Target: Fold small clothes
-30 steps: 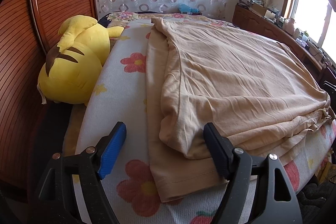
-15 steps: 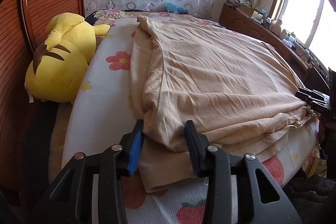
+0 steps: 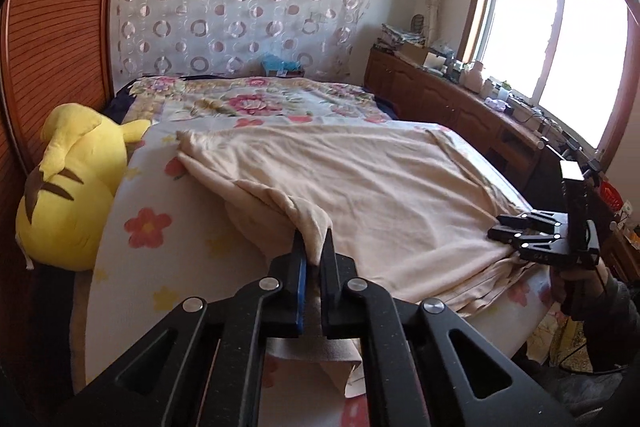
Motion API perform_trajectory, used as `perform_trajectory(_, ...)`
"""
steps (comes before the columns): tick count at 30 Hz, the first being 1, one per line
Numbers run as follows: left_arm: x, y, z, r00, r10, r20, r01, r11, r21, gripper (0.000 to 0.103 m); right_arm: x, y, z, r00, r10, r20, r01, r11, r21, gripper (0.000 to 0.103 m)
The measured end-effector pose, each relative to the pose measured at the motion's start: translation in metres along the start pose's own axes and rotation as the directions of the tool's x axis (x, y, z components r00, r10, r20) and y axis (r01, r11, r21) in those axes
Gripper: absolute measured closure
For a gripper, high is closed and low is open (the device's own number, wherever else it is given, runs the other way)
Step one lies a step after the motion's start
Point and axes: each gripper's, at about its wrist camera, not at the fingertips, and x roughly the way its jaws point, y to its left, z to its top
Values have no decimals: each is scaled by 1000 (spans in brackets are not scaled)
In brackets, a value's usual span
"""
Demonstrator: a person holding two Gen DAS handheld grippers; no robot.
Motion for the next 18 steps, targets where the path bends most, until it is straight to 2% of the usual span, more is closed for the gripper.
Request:
perform_trajectory(5,13,-48,30,995,-100,28,98,993,72,98,-7,-6,-1,1000,13,24,-14,1000,28,60)
perform_trajectory(10,33,-104,59,979,-203,6,199,967,161,98,-31,-15,-10,998,2,68,-5,999,48,60)
perform_trajectory(14,44,-147,80,968,-249,-14,245,940,239,98,-51,-22,-16,995,-31,92,27,999,40,60)
perform_trajectory(18,50,-175,87,960,-275,-57,280,922,268,98,-71,-32,-20,990,-42,132,33,997,70,60)
